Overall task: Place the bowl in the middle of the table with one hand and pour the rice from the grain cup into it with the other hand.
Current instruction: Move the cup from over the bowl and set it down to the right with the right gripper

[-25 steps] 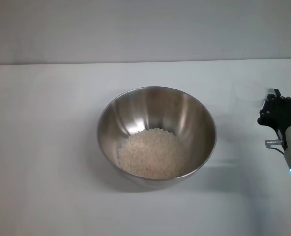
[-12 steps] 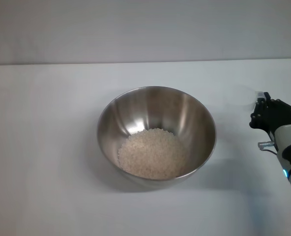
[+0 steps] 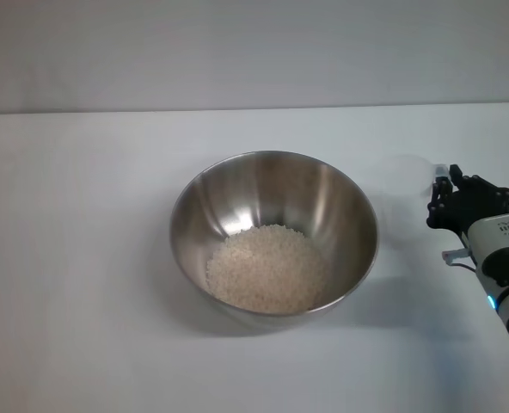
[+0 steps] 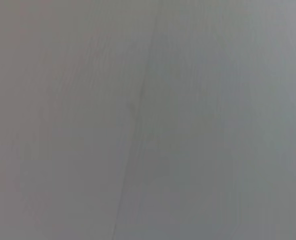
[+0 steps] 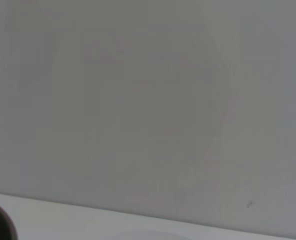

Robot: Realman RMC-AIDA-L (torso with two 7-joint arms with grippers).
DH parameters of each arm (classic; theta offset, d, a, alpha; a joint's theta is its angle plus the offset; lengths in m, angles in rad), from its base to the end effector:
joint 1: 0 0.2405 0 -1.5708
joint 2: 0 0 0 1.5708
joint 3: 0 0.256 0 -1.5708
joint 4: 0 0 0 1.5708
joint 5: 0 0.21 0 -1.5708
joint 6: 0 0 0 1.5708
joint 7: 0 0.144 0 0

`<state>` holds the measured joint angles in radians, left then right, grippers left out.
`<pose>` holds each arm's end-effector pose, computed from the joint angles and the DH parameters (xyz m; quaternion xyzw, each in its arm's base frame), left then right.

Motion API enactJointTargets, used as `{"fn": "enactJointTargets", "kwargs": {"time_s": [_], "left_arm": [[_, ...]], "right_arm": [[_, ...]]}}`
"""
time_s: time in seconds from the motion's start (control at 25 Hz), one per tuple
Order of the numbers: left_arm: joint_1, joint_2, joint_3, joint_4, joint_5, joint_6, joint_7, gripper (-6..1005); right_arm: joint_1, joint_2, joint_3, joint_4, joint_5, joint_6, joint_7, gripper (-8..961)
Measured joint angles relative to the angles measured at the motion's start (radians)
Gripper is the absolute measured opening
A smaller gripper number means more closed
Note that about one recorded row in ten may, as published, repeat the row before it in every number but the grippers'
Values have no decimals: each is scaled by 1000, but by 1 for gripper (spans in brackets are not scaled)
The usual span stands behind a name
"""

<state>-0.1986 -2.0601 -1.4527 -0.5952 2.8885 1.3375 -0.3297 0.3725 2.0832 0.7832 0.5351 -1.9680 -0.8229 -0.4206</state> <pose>-0.2830 0.3131 0.0661 -0.5850 -0.1383 -0.5004 0.6231 0.3007 0.3371 -0.0635 -0.7195 0.2548 0.1794 0.6207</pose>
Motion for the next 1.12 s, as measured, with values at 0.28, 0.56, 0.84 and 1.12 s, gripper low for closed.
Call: {"fn": "enactJointTargets", "kwargs": {"time_s": [0.28, 0.56, 0.84, 1.12], "left_arm": [[-1, 0, 0, 0, 0, 1, 0, 291], [-3, 0, 0, 0, 0, 2, 0, 292], [-3, 0, 0, 0, 0, 2, 0, 291], [3, 0, 0, -1, 0, 12, 0, 292]], "right_arm": [[7, 0, -7, -14, -1, 4, 0, 114], [1, 0, -12, -24, -2, 4, 1, 133], [1, 0, -44, -49, -3, -6, 39, 137], [-1, -3, -59, -56, -8, -27, 50, 192]]}}
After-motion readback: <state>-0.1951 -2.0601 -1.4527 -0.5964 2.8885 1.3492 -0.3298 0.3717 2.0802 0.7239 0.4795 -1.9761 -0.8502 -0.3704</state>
